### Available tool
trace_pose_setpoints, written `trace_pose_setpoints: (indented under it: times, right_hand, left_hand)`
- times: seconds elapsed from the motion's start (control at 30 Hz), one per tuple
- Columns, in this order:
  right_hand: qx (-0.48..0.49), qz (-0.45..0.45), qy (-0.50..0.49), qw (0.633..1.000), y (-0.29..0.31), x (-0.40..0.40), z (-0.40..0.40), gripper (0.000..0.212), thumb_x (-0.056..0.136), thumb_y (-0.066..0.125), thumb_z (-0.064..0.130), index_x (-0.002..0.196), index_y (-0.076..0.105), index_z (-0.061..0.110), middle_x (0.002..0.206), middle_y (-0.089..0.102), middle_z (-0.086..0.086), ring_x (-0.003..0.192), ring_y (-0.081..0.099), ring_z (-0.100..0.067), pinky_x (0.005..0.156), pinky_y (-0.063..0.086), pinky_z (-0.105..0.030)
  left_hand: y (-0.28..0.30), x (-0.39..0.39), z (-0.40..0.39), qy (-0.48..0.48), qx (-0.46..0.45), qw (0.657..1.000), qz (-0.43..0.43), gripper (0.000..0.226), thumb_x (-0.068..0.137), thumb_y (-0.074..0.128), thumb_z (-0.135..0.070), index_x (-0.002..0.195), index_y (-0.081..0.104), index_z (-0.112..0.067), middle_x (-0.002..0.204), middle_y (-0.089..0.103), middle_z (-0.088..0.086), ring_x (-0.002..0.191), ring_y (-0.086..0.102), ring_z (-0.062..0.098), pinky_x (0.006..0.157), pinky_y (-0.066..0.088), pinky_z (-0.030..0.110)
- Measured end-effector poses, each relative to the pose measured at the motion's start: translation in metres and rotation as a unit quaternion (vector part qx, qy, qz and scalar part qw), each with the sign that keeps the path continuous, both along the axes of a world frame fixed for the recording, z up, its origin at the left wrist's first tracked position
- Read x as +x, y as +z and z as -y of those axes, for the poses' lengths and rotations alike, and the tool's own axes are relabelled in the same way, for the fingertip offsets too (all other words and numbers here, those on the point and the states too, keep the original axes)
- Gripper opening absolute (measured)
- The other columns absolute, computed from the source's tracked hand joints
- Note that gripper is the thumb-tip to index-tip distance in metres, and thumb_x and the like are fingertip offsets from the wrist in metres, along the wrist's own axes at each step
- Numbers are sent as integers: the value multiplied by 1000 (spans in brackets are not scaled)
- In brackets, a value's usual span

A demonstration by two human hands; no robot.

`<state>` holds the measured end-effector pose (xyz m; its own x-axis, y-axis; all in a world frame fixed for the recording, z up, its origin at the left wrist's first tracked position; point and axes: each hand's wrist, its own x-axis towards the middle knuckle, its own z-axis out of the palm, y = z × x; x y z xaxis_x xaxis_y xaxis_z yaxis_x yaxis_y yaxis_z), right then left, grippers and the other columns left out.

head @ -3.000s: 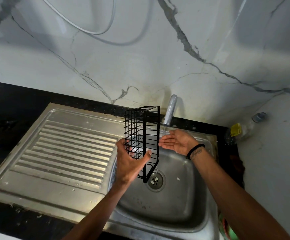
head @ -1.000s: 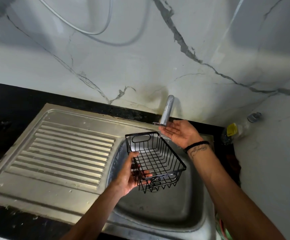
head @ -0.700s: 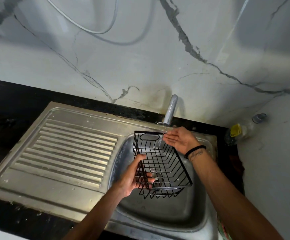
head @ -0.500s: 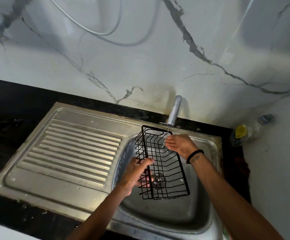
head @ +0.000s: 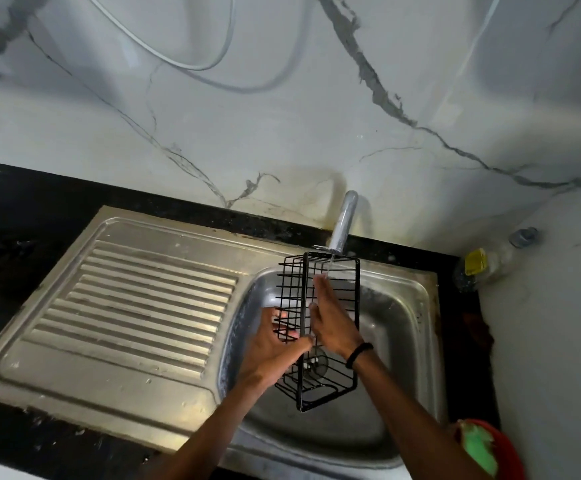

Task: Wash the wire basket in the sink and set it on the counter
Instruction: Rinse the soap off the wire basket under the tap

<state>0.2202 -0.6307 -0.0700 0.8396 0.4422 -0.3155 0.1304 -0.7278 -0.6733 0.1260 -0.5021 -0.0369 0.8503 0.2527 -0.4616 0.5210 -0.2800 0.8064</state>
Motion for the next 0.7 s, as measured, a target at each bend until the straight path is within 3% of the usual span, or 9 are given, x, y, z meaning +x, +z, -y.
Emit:
trace_pose_setpoints:
  times: [0.13, 0.2, 0.27, 0.3, 0.37, 0.43, 0.53, 0.63, 0.7]
  right_hand:
    - [-34, -143, 45, 988, -5, -25, 22, 65, 109, 38, 27, 163, 4, 16, 170, -10, -1, 157, 2, -18, 122, 12, -29]
    - [-72, -184, 64, 978, -1, -27, 29, 53, 106, 41, 26, 157, 33, 14, 166, 26, -5, 146, 38, -22, 116, 32, -33]
    - [-42, -189, 52, 980, 4, -24, 33, 27, 103, 46, 17, 122, 66, 14, 124, 64, -6, 105, 62, -17, 95, 50, -35]
    - [1, -185, 12, 983, 5, -20, 37, 20, 102, 49, 11, 105, 69, 11, 104, 67, -7, 93, 64, -16, 89, 53, -36]
    - [125, -204, -127, 963, 8, -8, 44, 17, 101, 52, 2, 106, 68, -3, 101, 69, -14, 96, 68, -23, 88, 57, -34]
    - [240, -274, -248, 898, 13, 9, 47, 25, 103, 46, -3, 120, 64, -6, 116, 71, -16, 106, 70, -25, 85, 60, -27]
    - [293, -334, -298, 845, 20, 34, 41, 29, 106, 40, 0, 122, 63, -4, 118, 72, -20, 109, 72, -29, 98, 57, -36]
    - [332, -342, -335, 813, 30, 47, 26, 26, 106, 44, 5, 120, 63, -4, 117, 71, -22, 109, 70, -31, 102, 54, -40]
    - [388, -341, -373, 771, 32, 50, 9, 26, 106, 44, 9, 119, 63, -3, 117, 71, -22, 110, 69, -32, 103, 54, -41]
  left_hand:
    - [-16, 4, -4, 81, -86, 993, -21, 111, 52, 78, -80, 146, 29, -48, 149, 51, 2, 135, 52, 24, 115, 36, 58]
    - [-54, 4, -13, 129, -144, 981, -12, 102, 47, 83, -82, 135, 37, -54, 147, 55, 6, 128, 61, 28, 112, 39, 64]
    - [-68, 6, -17, 155, -178, 972, -12, 101, 43, 85, -79, 130, 43, -50, 145, 56, 7, 125, 63, 30, 107, 44, 65]
    - [-63, 7, -15, 162, -188, 969, -8, 100, 43, 86, -77, 128, 45, -46, 142, 58, 7, 124, 64, 29, 107, 45, 64]
    - [-53, 10, -15, 175, -198, 964, -1, 93, 48, 88, -72, 126, 46, -42, 135, 61, 4, 124, 63, 28, 109, 41, 65]
    - [-37, 13, -14, 188, -214, 958, 14, 86, 53, 87, -64, 124, 45, -41, 128, 65, 3, 125, 62, 31, 112, 36, 65]
    - [-31, 18, -15, 192, -256, 946, 54, 78, 56, 86, -51, 118, 44, -32, 108, 74, 3, 120, 66, 35, 112, 38, 67]
    - [-26, 23, -14, 195, -287, 935, 75, 70, 60, 86, -43, 115, 46, -26, 114, 69, 8, 114, 70, 34, 107, 44, 64]
    - [-26, 25, -14, 211, -306, 926, 72, 78, 59, 87, -42, 123, 48, -18, 118, 65, 12, 115, 67, 34, 96, 53, 55]
